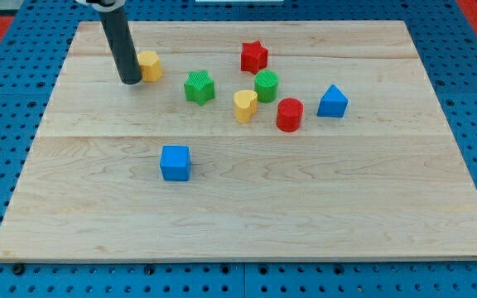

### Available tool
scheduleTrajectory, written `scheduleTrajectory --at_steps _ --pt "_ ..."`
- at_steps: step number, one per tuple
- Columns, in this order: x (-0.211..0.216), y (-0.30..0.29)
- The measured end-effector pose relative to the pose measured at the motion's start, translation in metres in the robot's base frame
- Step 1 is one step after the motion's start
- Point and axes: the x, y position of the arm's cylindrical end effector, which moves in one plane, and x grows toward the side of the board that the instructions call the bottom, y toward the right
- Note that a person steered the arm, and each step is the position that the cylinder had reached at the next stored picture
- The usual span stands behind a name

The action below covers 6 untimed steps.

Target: Move the yellow hexagon to the green star

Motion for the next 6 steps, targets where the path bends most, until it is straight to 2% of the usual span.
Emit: scheduleTrajectory --at_steps 1,3,4,5,6 --pt "-0.023 0.003" --pt "-0.037 -0.008" --pt "-0.055 -0.066" --pt "-0.058 -0.076" --pt "-0.058 -0.059"
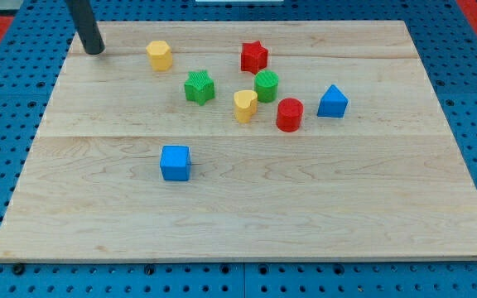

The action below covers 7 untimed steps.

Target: Move the yellow hexagon to the green star

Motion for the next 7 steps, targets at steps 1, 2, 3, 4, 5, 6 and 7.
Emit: scheduleTrajectory --at_steps 1,2,3,4,5,6,7 --pt "0.0 0.036" --pt "-0.001 0.038" --pt "-0.001 0.042" --pt "-0.001 0.074" --pt "-0.001 0.107" --pt "-0.001 0.131" --pt "-0.001 0.132"
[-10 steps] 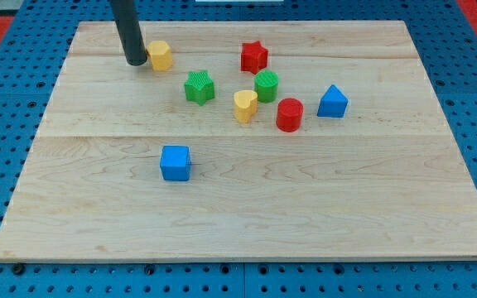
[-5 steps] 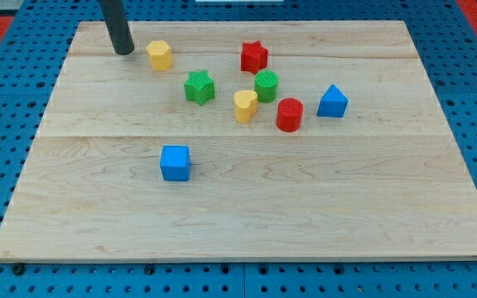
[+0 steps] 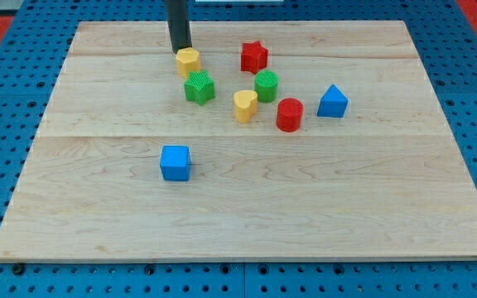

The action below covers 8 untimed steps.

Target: Move the yellow hexagon to the green star

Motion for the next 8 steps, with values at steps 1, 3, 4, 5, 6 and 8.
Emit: scheduleTrajectory --at_steps 1,3,4,5,6,8 --pt "0.0 -0.003" --pt "0.0 -0.02" --pt "0.005 -0.015" --pt "0.016 -0.001" --pt "0.016 0.0" --pt "0.017 -0.009"
